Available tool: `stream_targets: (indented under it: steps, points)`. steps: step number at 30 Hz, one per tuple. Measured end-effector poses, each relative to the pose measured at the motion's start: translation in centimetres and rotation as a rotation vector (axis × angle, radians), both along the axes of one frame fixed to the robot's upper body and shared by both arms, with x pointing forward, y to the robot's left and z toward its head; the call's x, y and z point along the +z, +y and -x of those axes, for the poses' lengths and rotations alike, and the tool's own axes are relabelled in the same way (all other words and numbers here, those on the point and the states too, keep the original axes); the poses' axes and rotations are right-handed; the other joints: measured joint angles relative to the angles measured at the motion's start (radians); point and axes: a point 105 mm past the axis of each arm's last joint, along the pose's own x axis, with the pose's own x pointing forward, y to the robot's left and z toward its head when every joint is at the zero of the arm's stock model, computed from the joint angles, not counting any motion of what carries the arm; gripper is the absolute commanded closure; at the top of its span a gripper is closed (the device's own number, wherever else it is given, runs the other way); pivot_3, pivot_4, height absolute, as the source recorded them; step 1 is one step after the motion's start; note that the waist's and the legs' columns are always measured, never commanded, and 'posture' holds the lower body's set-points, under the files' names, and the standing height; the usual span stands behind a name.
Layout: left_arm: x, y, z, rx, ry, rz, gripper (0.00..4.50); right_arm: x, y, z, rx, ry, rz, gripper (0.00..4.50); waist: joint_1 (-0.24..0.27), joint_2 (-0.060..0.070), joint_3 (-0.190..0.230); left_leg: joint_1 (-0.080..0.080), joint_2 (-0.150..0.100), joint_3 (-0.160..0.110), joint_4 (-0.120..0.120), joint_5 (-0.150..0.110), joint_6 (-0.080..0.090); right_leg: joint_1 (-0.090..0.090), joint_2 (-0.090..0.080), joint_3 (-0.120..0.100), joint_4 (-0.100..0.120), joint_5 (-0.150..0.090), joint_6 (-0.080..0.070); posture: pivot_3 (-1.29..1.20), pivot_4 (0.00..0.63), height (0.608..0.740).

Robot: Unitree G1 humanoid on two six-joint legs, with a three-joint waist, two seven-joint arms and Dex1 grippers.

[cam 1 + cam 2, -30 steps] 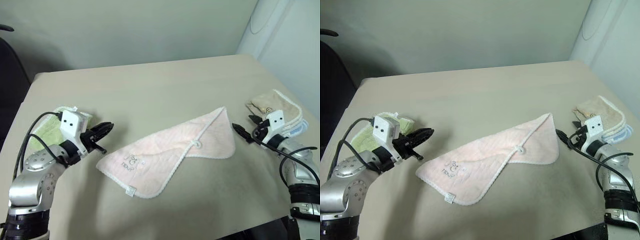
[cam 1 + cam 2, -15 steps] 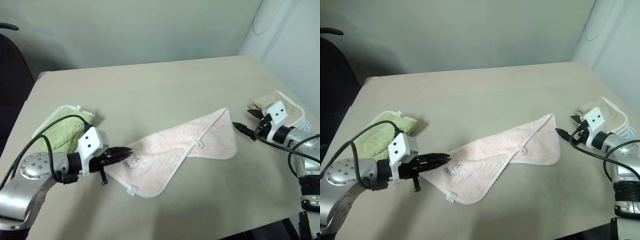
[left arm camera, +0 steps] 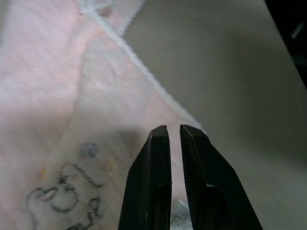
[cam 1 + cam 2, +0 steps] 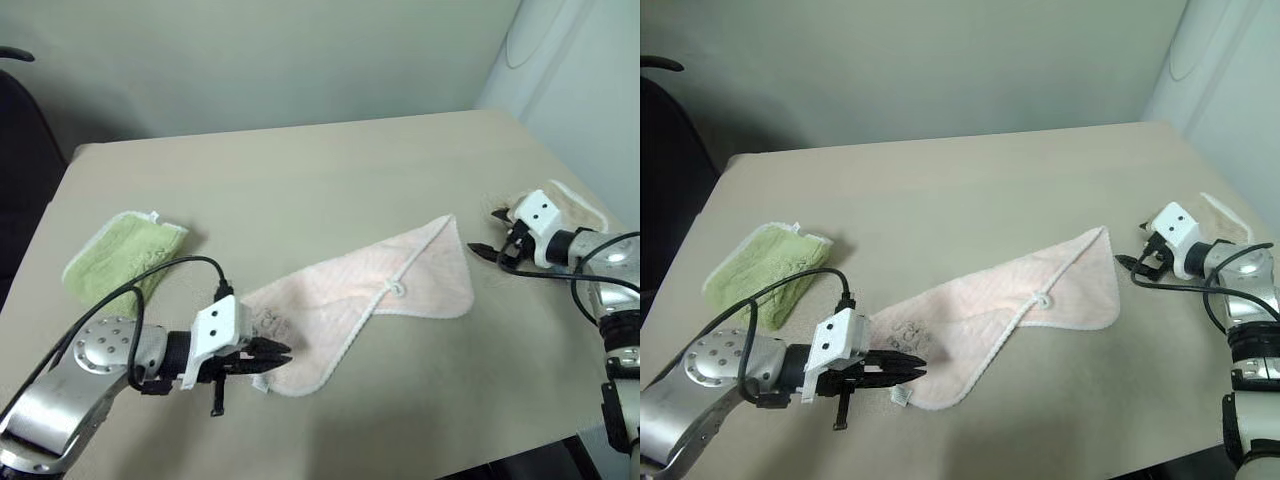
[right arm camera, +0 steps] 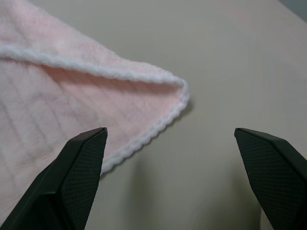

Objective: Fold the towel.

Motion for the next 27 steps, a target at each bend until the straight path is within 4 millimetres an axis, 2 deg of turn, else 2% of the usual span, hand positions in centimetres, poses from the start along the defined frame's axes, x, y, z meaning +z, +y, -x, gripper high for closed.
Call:
stream_targets:
  steps: [3, 8, 10, 12, 16, 25, 27]
  points:
    - [-0.3, -0.6, 0.0, -0.048, -0.004, -0.022, 4.02, 0.1, 0.4, 0.2, 0.026, -0.011, 0.006, 0.02, 0.004, 0.0, 0.0, 0.0, 0.0, 0.0, 0.0, 0.0, 0.0, 0.0, 0.0, 0.0, 0.0, 0.0, 0.0, 0.0, 0.15, 0.74]
    - [-2.2, -1.0, 0.3, -0.133, -0.002, -0.114, 4.02, -1.2, 0.6, 1.5, 0.043, 0.022, -0.011, 0.02, 0.004, 0.0, 0.0, -0.001, 0.0, 0.0, 0.0, 0.0, 0.0, 0.0, 0.0, 0.0, -0.001, 0.0, 0.0, 0.0, 0.15, 0.74]
    - [-2.7, -0.9, 0.2, -0.143, -0.001, -0.134, 3.63, -1.2, 0.6, 1.8, 0.039, 0.025, -0.022, 0.0, 0.0, 0.0, 0.0, -0.001, 0.0, 0.0, 0.001, 0.0, 0.0, 0.0, 0.0, 0.0, 0.0, 0.0, 0.0, 0.0, 0.15, 0.74]
    - [-2.8, -1.3, -0.5, -0.184, -0.047, -0.163, 3.3, -1.1, 0.0, 2.9, 0.018, 0.023, -0.034, 0.0, 0.002, 0.001, 0.0, -0.001, 0.0, -0.001, 0.001, 0.0, 0.0, 0.0, 0.0, -0.001, -0.001, 0.0, 0.0, 0.0, 0.15, 0.74]
    - [-3.9, -1.9, -0.9, -0.231, -0.093, -0.204, 1.9, -1.4, 0.0, 3.9, 0.0, 0.045, -0.063, 0.0, -0.001, 0.001, 0.0, -0.002, 0.0, -0.001, 0.001, 0.0, 0.0, 0.0, 0.0, -0.001, -0.001, 0.0, 0.0, 0.0, 0.15, 0.74]
    - [-5.3, -2.9, -0.6, -0.315, -0.122, -0.253, 1.9, -0.9, -0.3, 4.9, -0.036, 0.049, -0.079, 0.0, -0.003, 0.002, -0.001, -0.002, 0.0, -0.001, 0.001, 0.0, 0.0, 0.0, 0.0, 0.0, -0.001, 0.0, 0.0, 0.0, 0.15, 0.74]
    - [-5.4, -3.0, -0.6, -0.327, -0.132, -0.259, 2.27, -0.8, -0.2, 4.9, -0.038, 0.049, -0.079, 0.0, -0.003, 0.002, -0.002, -0.002, 0.0, -0.001, 0.001, 0.0, 0.0, 0.0, 0.0, 0.0, -0.001, 0.0, 0.001, 0.0, 0.15, 0.74]
